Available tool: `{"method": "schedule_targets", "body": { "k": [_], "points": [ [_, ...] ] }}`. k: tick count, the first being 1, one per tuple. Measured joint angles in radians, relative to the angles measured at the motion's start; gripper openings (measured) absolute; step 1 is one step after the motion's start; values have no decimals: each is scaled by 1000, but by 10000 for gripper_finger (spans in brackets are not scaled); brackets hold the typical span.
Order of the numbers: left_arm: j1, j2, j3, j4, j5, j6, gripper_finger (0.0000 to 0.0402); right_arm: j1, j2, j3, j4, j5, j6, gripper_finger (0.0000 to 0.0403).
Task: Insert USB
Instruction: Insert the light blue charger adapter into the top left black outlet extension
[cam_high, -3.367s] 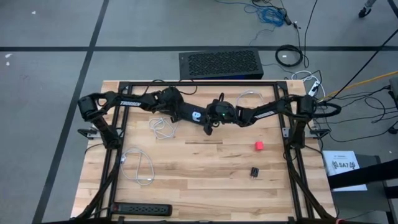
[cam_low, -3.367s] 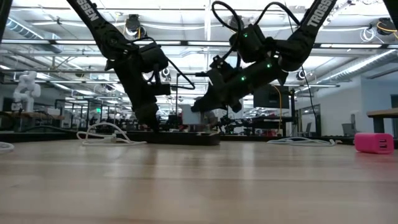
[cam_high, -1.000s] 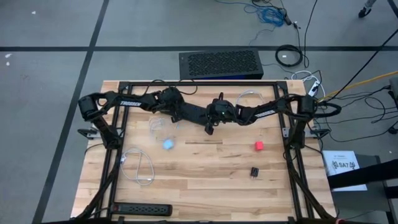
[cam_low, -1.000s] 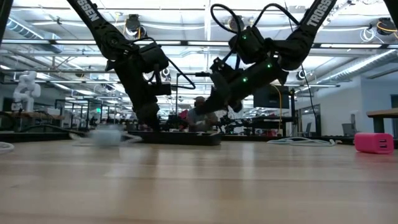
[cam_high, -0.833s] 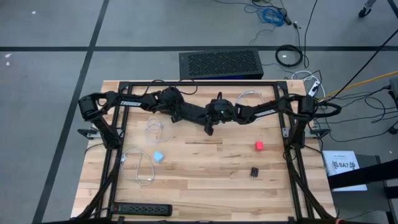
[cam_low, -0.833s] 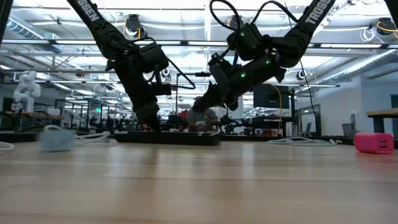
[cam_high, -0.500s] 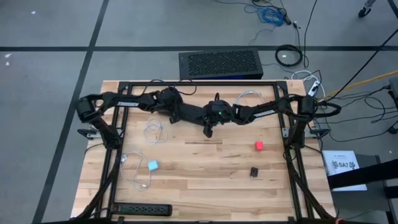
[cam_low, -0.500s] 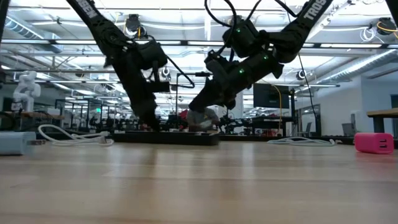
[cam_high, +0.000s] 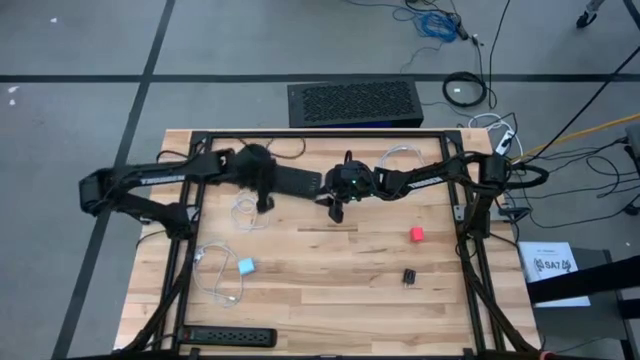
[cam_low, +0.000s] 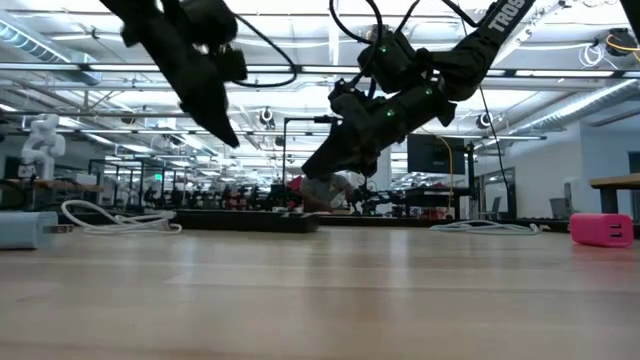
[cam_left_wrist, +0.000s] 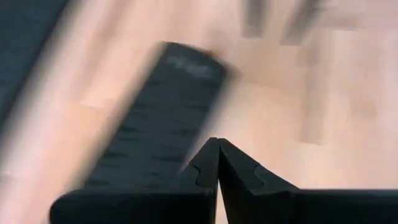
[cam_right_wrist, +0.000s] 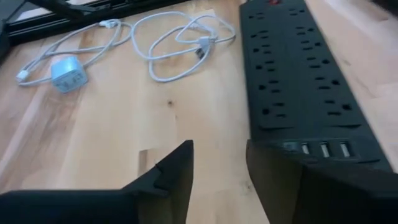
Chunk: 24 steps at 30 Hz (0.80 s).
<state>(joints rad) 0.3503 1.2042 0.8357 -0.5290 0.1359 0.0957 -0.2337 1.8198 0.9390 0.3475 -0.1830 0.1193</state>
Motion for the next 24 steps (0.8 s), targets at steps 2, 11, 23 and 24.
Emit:
{"method": "schedule_targets", "body": {
  "k": [2,11,23,24],
  "points": [
    [-52,-15,0,-79,63,-81,13,2,0,0,-5,-12,0,147],
    [-307,19,0,-343,70,-395,54,14,0,0,-23,-33,-3,177],
    [-608,136,0,-371,65,-686,205,53,0,0,-29,-33,-13,206],
    [-634,150,0,-371,64,-708,209,53,0,0,-29,-33,-17,206]
  ]
}}
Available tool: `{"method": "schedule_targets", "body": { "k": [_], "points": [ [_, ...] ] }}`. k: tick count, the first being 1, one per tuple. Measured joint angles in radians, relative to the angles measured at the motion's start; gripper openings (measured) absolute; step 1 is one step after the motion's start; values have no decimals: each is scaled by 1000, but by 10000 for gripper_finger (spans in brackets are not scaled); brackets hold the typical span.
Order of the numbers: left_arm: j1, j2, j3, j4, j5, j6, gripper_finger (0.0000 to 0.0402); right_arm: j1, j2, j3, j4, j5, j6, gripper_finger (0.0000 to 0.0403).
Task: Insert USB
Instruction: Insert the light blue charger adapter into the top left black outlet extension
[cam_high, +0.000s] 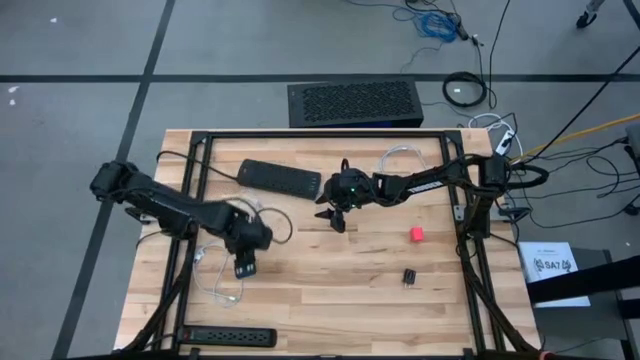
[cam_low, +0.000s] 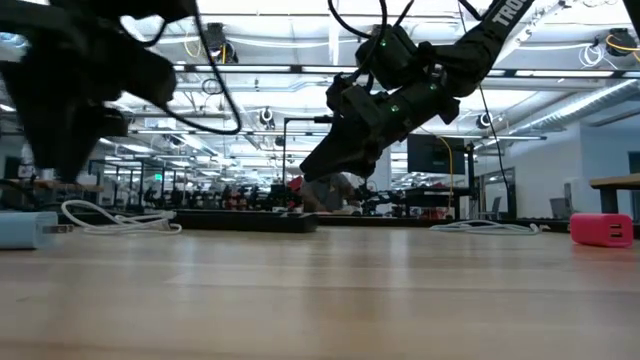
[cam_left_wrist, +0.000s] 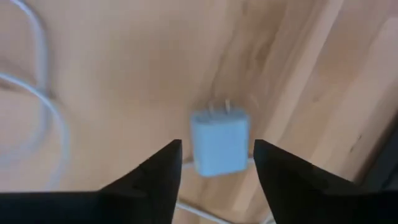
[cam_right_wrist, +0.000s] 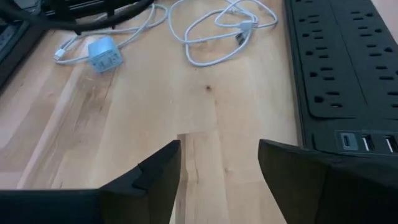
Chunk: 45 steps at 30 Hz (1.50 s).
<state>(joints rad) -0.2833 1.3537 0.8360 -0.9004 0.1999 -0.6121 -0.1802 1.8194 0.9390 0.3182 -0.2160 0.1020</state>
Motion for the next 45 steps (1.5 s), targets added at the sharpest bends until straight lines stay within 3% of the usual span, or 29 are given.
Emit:
{"method": "schedule_targets", "body": {
  "k": [7,17,25,29,32,38,45],
  "points": [
    [-119,111,0,3,-86,-109,217,5,0,0,0,4,-22,206],
    [-124,267,5,142,-86,-57,214,6,0,0,-17,4,-35,206],
    [1,281,2,204,-128,107,130,5,-111,0,-177,8,-42,206],
    [79,283,23,411,-275,214,123,5,-225,0,-301,42,-60,206],
    [135,287,26,532,-310,290,123,7,-305,1,-396,109,-78,206],
    [267,287,32,847,-268,386,123,19,-400,1,-563,227,-67,206],
    [391,286,24,1161,-70,367,123,94,-409,-2,-598,350,-48,206]
  ]
}}
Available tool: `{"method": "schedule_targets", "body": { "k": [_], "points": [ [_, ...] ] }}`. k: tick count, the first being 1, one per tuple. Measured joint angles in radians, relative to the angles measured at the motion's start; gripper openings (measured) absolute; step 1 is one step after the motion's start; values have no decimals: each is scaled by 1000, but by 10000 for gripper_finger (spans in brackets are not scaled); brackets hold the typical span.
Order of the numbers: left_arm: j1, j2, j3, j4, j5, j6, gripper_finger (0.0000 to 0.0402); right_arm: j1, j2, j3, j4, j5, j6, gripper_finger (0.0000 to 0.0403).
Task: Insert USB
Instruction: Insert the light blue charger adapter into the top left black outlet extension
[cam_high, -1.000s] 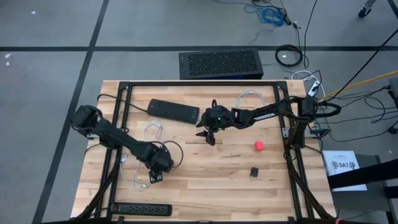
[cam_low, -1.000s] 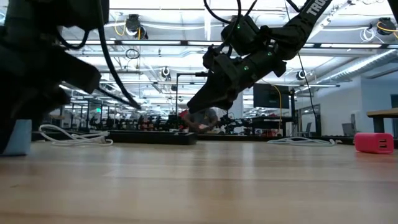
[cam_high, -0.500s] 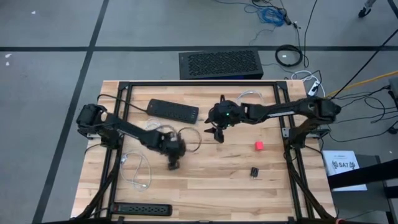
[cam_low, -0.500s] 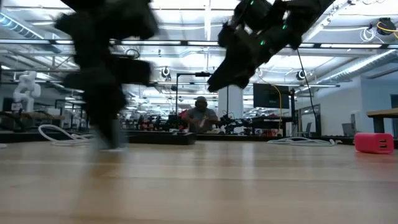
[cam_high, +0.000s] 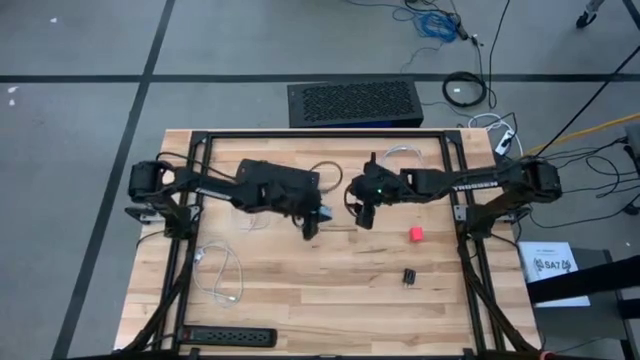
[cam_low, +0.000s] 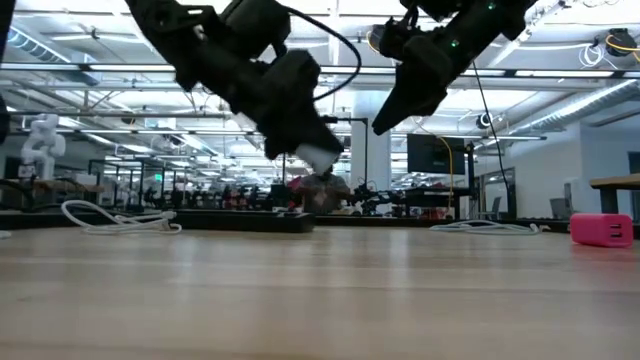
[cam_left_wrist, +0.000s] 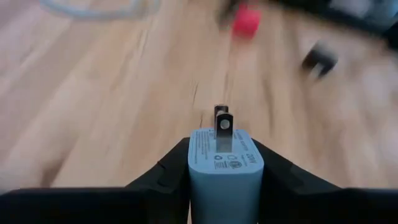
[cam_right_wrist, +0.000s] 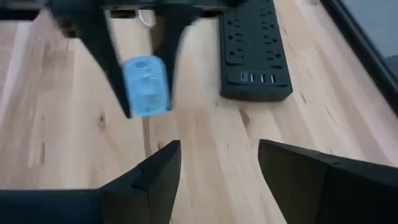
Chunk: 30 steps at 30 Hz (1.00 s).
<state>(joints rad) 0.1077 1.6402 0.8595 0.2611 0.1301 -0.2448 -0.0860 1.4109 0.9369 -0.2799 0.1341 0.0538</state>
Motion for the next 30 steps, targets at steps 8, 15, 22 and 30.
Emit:
{"method": "schedule_targets", "body": {
  "k": [8,15,22,30],
  "points": [
    [121,0,-1,263,175,-120,123,90,0,-4,-11,189,42,205],
    [231,-2,-1,516,238,-357,123,190,1,-4,-5,541,24,205],
    [297,-2,-1,744,148,-640,123,246,1,-4,174,810,-258,205],
    [281,-2,-1,772,106,-659,123,193,1,-4,473,789,-447,205]
  ]
}}
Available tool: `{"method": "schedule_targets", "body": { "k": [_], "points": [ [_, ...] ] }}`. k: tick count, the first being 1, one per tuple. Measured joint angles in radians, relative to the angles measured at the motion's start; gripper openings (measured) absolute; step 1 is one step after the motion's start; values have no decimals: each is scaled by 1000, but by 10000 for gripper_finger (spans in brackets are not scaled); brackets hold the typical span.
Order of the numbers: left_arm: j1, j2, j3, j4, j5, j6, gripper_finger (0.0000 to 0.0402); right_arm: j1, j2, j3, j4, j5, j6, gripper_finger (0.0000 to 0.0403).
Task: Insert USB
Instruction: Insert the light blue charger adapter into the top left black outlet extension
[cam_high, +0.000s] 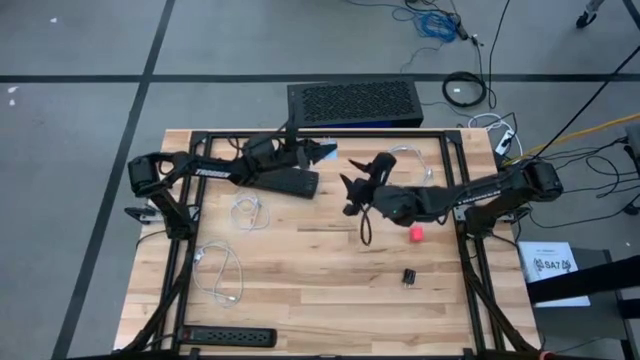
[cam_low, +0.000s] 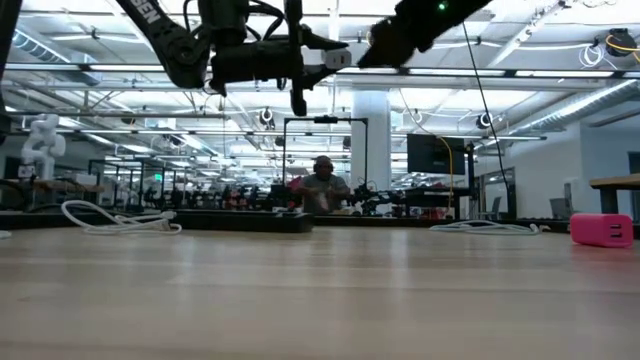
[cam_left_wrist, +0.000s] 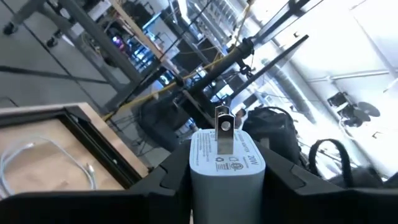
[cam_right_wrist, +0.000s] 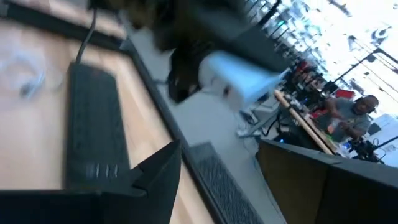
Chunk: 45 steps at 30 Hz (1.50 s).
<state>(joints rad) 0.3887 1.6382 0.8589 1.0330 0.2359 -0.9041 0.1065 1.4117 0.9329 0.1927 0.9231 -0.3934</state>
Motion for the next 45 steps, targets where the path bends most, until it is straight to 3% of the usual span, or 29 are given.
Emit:
{"method": "schedule_targets", "body": {
  "k": [3,9,19,24,28,34,41,45],
  "points": [
    [-19,0,0,16,-41,49,123,-18,0,0,94,-64,54,205],
    [-61,0,0,65,-124,129,123,-47,9,0,196,-87,146,207],
    [-84,-1,0,113,-168,154,123,-67,133,0,544,-85,-1,255],
    [-90,-1,0,119,-169,157,123,-85,171,0,626,-86,-47,263],
    [-89,0,0,116,-181,155,123,-109,196,1,651,-91,-24,241],
    [-89,-1,0,123,-179,170,123,-109,219,1,723,-77,-80,162],
    [-70,-2,3,113,-79,188,123,-89,219,3,747,-25,-191,162],
    [-49,-3,2,63,21,209,163,-77,214,5,740,18,-226,162]
  ]
}}
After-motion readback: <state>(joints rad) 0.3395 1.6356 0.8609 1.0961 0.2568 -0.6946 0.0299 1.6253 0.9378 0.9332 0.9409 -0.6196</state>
